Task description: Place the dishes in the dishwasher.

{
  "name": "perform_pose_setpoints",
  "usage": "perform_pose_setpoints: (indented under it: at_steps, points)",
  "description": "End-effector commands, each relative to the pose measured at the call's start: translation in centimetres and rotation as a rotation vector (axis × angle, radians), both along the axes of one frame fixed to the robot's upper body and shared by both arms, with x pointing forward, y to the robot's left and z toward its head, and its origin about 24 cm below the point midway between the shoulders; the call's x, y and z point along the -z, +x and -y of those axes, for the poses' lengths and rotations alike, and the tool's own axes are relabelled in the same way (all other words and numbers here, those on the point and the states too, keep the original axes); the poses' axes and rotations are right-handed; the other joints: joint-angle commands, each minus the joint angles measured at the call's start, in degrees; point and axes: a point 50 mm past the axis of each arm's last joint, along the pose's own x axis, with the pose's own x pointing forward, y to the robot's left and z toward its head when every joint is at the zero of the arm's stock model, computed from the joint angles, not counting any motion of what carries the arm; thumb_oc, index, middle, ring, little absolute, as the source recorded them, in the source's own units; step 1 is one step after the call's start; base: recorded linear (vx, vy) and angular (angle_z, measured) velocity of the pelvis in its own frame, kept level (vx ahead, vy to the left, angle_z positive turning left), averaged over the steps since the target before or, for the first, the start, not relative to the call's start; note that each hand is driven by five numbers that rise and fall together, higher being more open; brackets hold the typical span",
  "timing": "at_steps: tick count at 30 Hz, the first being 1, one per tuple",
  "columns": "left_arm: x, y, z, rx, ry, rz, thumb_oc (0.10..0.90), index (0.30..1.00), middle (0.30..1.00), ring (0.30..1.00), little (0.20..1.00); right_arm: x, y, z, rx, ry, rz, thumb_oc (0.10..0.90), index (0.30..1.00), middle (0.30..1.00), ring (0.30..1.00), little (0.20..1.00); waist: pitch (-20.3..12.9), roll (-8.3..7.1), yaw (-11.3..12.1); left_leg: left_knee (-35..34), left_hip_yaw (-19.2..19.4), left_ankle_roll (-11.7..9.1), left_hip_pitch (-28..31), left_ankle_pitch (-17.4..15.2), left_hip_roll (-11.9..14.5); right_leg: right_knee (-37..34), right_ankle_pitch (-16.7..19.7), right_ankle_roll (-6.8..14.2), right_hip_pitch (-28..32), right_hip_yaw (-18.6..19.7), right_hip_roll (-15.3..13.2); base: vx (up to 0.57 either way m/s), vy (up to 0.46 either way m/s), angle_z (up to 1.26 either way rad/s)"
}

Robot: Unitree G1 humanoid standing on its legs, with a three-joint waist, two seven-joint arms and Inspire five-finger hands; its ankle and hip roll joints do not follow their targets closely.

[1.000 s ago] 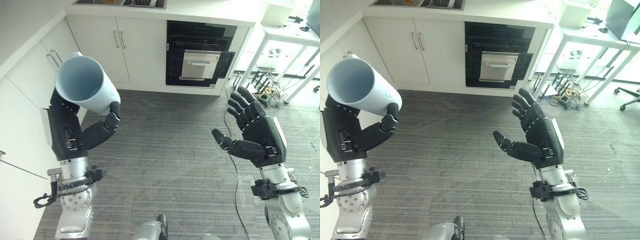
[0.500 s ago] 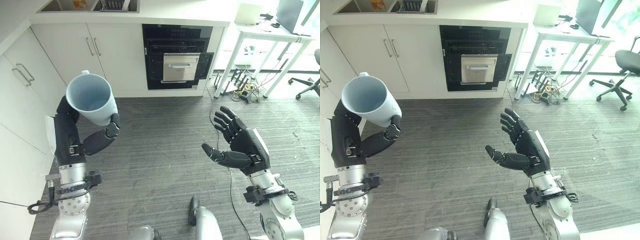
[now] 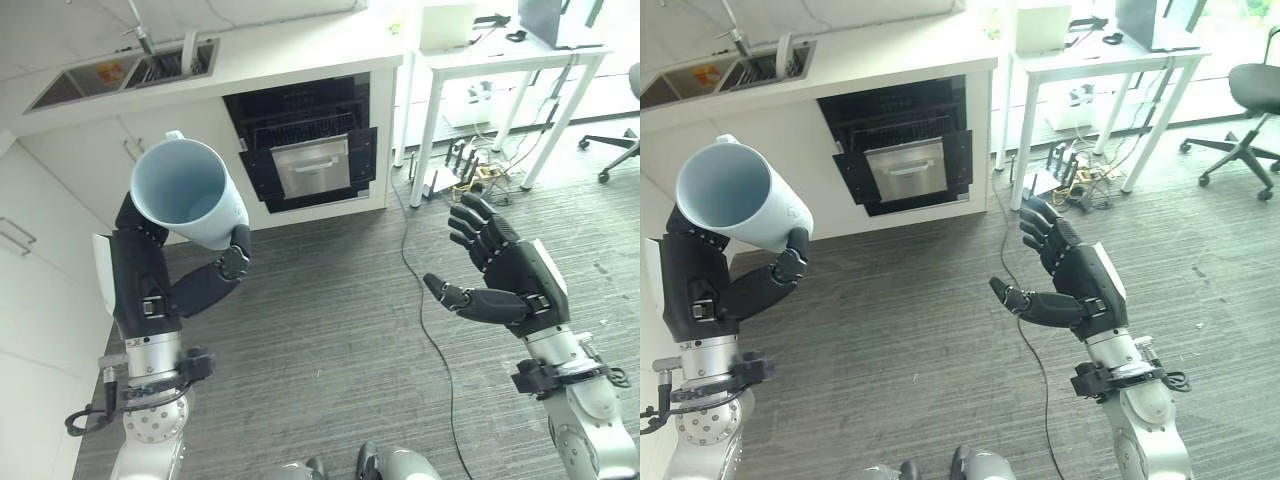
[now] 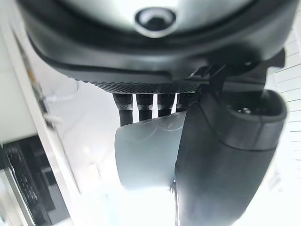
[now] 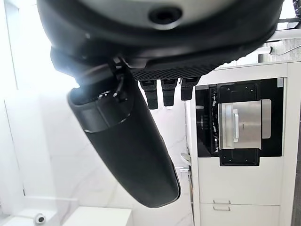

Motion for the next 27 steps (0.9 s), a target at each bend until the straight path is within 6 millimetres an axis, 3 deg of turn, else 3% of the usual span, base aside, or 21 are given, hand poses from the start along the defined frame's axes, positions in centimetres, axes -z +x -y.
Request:
perform_pose_setpoints:
  at_steps: [1, 3, 4, 6, 10, 14, 16, 18, 19, 20, 22, 24, 27]
  points:
    - [-3.7, -1.4, -0.5, -0.021, 0.031, 0.238, 0.400, 0.300, 0.300, 0.300, 0.300, -3.4, -0.6, -1.2, -0.067, 0.008, 0.215, 0.800, 0.900, 0.900, 0.900, 0.900, -2.1, -0.69, 3.3, -5.0, -0.9, -1.3, 0.4, 2.3, -0.3, -13.5, 2.8, 6.4, 6.5, 0.2, 2.3, 0.20, 0.061, -0.27]
    - [-3.6, -1.7, -0.7, -0.027, 0.023, 0.242, 0.400, 0.300, 0.300, 0.300, 0.300, -3.6, -0.7, -1.1, -0.072, 0.003, 0.216, 0.800, 0.900, 0.900, 0.900, 0.900, -1.8, -0.60, 3.9, -5.0, -0.8, -2.3, -4.2, 3.7, 1.8, -13.5, 1.2, 5.7, 8.3, 0.3, 2.9, 0.33, 0.163, -0.46]
    - [-3.6, -1.8, -0.8, -0.030, 0.016, 0.249, 0.400, 0.300, 0.300, 0.300, 0.300, -3.8, -0.8, -0.9, -0.072, -0.007, 0.222, 0.800, 0.900, 0.900, 0.900, 0.900, -1.9, -0.79, 3.9, -5.0, 0.1, -2.6, -4.9, 2.7, 2.4, -13.5, -0.3, 5.7, 9.8, 0.3, 2.5, 0.39, 0.260, -0.26]
    - [-3.5, -1.9, -1.2, -0.056, 0.009, 0.262, 0.400, 0.300, 0.300, 0.300, 0.300, -3.9, -1.0, -0.6, -0.082, -0.026, 0.239, 0.800, 0.900, 0.900, 0.900, 0.900, -1.6, -0.92, 3.9, -5.0, 2.9, -1.5, -2.9, 3.5, 3.4, -13.5, -1.3, 6.7, 12.5, -1.0, 0.8, 0.46, 0.379, -0.18]
    - [-4.1, -1.3, -1.2, -0.055, 0.021, 0.273, 0.400, 0.300, 0.300, 0.300, 0.300, -4.2, -1.1, -0.4, -0.073, 0.000, 0.248, 0.800, 0.900, 0.900, 0.900, 0.900, -3.4, -2.16, 4.3, -5.0, 3.9, 0.9, -1.4, 1.1, 2.2, -13.5, -2.2, 9.0, 16.2, -1.6, -1.6, 0.35, 0.292, -0.45]
    - [-4.8, -0.7, -0.9, 0.007, 0.051, 0.277, 0.400, 0.300, 0.300, 0.300, 0.300, -4.2, -0.9, -0.6, -0.016, 0.025, 0.255, 0.800, 0.900, 0.900, 0.900, 0.900, -5.2, -4.11, 6.0, -5.0, 0.7, 3.7, 0.1, -1.6, -2.1, -13.5, 4.8, 12.1, 18.0, -4.4, -4.9, 0.33, 0.236, 0.12]
    - [-5.0, -0.7, -0.8, 0.032, 0.068, 0.276, 0.400, 0.300, 0.300, 0.300, 0.300, -4.1, -0.7, -0.6, 0.002, 0.054, 0.253, 0.800, 0.900, 0.900, 0.900, 0.900, -5.7, -4.25, 6.3, -5.0, -1.6, 5.0, 1.0, -2.7, -4.2, -13.5, 11.9, 12.9, 19.8, -5.1, -4.8, 0.29, 0.224, 0.76]
    - [-5.1, -0.6, -0.6, 0.046, 0.086, 0.277, 0.400, 0.300, 0.300, 0.300, 0.300, -3.9, -0.8, -0.8, 0.009, 0.070, 0.253, 0.800, 0.900, 0.900, 0.900, 0.900, -5.6, -4.14, 6.3, -5.0, -3.2, 6.1, 2.1, -3.4, -5.9, -5.1, 16.4, 13.5, 17.7, -5.0, -5.5, 0.22, 0.190, 0.59]
    - [-5.2, -0.5, -0.4, 0.054, 0.098, 0.272, 0.400, 0.300, 0.300, 0.300, 0.300, -3.7, -1.0, -1.0, 0.004, 0.080, 0.252, 0.800, 0.900, 0.900, 0.900, 0.900, -5.5, -3.85, 6.1, -5.0, -4.2, 6.6, 3.1, -4.1, -6.7, 1.9, 18.8, 13.8, 14.3, -4.7, -5.9, 0.20, 0.230, 0.48]
    - [-5.2, -0.4, -0.2, 0.046, 0.108, 0.261, 0.400, 0.300, 0.300, 0.300, 0.300, -3.5, -0.9, -1.5, -0.029, 0.083, 0.243, 0.800, 0.900, 0.900, 0.900, 0.900, -4.8, -2.64, 5.0, -5.0, -4.6, 6.6, 4.8, -4.3, -5.9, 6.3, 18.8, 12.3, 7.1, -4.7, -6.2, 0.21, 0.181, 0.31]
    - [-5.3, -0.1, -0.3, 0.046, 0.113, 0.252, 0.400, 0.300, 0.300, 0.300, 0.300, -3.4, -0.8, -1.5, -0.040, 0.083, 0.234, 0.800, 0.900, 0.900, 0.900, 0.900, -4.5, -3.00, 4.9, -5.0, -4.2, 6.0, 5.4, -4.4, -6.0, 1.6, 13.8, 10.9, 4.8, -5.3, -4.5, 0.20, -0.021, 0.17]
    - [-5.8, 0.5, -0.1, 0.059, 0.134, 0.256, 0.400, 0.300, 0.300, 0.300, 0.300, -3.5, -0.8, -0.9, -0.029, 0.099, 0.230, 0.800, 0.900, 0.900, 0.900, 0.900, -3.7, -3.46, 3.8, -5.0, -4.9, 5.5, 6.3, -4.5, -6.1, -11.4, 13.8, 10.4, 4.8, -6.5, -1.9, 0.26, -0.212, 0.21]
    - [-5.7, 0.6, 0.1, 0.065, 0.157, 0.248, 0.400, 0.300, 0.300, 0.300, 0.300, -3.4, -1.2, -0.3, -0.031, 0.123, 0.220, 0.800, 0.900, 0.900, 0.900, 0.900, -2.4, -5.43, 2.2, -5.0, -4.7, 5.5, 9.5, -7.2, -8.0, -13.5, 14.3, 12.1, -2.3, -3.3, -6.1, 0.30, -0.215, 0.49]
